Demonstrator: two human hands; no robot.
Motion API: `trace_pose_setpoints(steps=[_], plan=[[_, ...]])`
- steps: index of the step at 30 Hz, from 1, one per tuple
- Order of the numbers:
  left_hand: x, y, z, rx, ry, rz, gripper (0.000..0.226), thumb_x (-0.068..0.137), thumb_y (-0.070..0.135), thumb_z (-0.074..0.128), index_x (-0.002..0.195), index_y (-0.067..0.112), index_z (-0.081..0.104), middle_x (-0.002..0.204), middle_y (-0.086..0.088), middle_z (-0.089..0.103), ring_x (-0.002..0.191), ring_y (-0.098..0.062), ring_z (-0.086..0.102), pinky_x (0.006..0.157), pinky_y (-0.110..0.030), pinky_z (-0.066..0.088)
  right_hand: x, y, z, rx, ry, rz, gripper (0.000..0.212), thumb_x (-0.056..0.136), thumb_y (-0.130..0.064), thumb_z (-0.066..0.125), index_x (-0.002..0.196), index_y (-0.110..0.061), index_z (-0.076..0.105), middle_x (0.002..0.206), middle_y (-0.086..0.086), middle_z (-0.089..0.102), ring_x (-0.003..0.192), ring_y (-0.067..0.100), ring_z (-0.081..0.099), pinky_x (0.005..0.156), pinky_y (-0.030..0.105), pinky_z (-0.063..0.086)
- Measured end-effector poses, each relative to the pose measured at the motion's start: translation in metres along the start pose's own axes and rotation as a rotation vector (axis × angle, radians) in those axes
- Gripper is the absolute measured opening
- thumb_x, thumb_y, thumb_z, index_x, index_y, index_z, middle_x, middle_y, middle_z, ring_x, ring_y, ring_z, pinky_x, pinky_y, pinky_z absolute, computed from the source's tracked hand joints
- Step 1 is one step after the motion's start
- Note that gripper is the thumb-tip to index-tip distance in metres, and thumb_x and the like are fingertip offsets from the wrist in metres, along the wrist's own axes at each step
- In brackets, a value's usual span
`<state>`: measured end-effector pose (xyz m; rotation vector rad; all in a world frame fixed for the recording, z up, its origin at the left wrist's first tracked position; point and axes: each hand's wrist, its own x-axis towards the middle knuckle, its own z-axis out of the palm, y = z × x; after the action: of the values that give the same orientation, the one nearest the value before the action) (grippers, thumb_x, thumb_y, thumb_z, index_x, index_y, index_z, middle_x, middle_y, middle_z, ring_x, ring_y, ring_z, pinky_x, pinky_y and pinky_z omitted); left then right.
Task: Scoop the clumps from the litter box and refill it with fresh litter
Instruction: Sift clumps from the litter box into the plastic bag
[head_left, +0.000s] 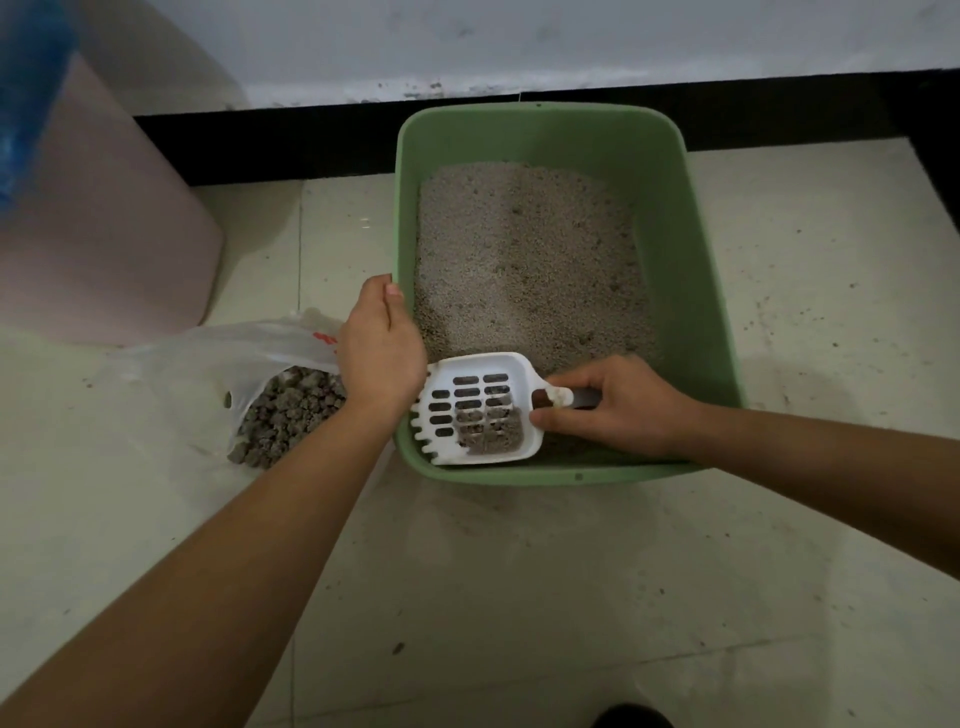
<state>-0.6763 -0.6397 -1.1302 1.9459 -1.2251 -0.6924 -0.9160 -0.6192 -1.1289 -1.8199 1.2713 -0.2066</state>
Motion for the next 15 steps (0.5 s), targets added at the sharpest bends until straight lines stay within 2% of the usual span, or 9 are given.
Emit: trace_pose_setpoints(steps=[5, 9, 12, 15], plan=[[0.0, -0.001, 0.001, -0.005, 0.003, 0.01, 0.031, 0.107, 0.024, 0.03, 0.108, 0.008, 0.057, 0.073, 0.008, 0.049, 0.064, -0.002, 0.043, 0.061, -0.028, 0.033, -0.002, 0.0, -0.005, -0.045, 0.009, 0.001, 0.041, 0.078, -0.068, 0.063, 0.109, -0.042, 0.073, 0.084, -0.011, 0.075, 0.078, 0.008, 0.071, 0.075, 0.041, 0.057], [0.001, -0.001, 0.002, 0.016, 0.012, 0.008, 0.031, 0.107, 0.023, 0.031, 0.109, 0.008, 0.057, 0.072, 0.009, 0.047, 0.063, -0.001, 0.042, 0.056, -0.02, 0.031, -0.004, -0.004, -0.001, -0.076, 0.04, -0.023, 0.043, 0.078, -0.069, 0.06, 0.107, -0.04, 0.074, 0.078, -0.009, 0.075, 0.072, 0.009, 0.07, 0.07, 0.038, 0.056], [0.001, 0.001, 0.0, 0.028, 0.003, 0.017, 0.031, 0.107, 0.022, 0.031, 0.11, 0.006, 0.057, 0.071, 0.008, 0.047, 0.062, -0.002, 0.043, 0.056, -0.023, 0.03, -0.004, -0.008, -0.003, -0.117, 0.069, -0.014, 0.04, 0.079, -0.067, 0.06, 0.101, -0.038, 0.075, 0.073, -0.007, 0.073, 0.067, 0.008, 0.067, 0.068, 0.034, 0.054], [0.0, 0.002, -0.003, 0.023, -0.024, 0.021, 0.032, 0.107, 0.022, 0.031, 0.111, 0.006, 0.058, 0.07, 0.006, 0.048, 0.061, -0.005, 0.044, 0.062, -0.028, 0.033, -0.005, -0.013, -0.003, -0.145, 0.088, 0.006, 0.033, 0.08, -0.064, 0.062, 0.102, -0.043, 0.074, 0.072, -0.009, 0.072, 0.066, 0.005, 0.066, 0.066, 0.029, 0.049]])
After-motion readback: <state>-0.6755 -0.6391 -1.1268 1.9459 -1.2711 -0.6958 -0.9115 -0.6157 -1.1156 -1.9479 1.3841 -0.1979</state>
